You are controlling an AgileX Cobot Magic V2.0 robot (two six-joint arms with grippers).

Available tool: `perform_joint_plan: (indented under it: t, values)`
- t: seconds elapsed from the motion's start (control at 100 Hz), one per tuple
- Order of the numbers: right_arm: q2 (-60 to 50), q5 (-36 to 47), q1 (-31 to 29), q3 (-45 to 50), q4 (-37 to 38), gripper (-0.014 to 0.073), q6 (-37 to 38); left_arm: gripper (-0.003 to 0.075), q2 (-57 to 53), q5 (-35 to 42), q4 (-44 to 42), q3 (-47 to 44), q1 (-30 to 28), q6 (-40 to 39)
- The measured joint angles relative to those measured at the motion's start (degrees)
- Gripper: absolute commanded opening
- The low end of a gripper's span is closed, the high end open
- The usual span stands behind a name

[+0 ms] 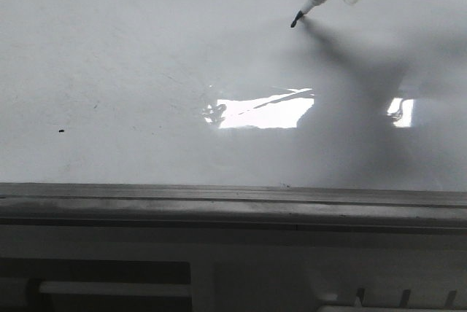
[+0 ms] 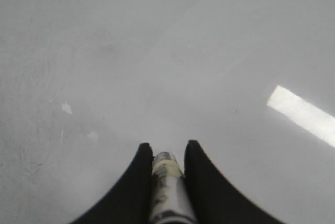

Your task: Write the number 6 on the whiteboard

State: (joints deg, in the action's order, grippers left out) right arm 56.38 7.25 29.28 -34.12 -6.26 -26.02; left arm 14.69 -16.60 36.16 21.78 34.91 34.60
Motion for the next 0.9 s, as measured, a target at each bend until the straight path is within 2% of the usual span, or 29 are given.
perform_joint_plan:
  t: [0.28,0.55,0.74,0.9]
  values:
    - [2.1,0.2,1.6,-0.2,0.0,-0.0060,0.0,-0.0019,0.0,0.0,0.0,0.0,0.0,0.0]
    - [2.4,-11.9,7.5,-0.3,-0.7,-0.0060,0.0,-0.0019,0.0,0.0,0.0,0.0,0.0,0.0]
    - [0.4,-16.8,5.5,-0.7,-2.3,-0.0060,0.2,-0.0019,0.0,0.1,0.0,0.0,0.0,0.0]
    - [-2.3,-14.4,2.0,-0.6,-2.0,-0.0060,0.2,-0.0019,0.0,0.1,0.0,0.0,0.0,0.0]
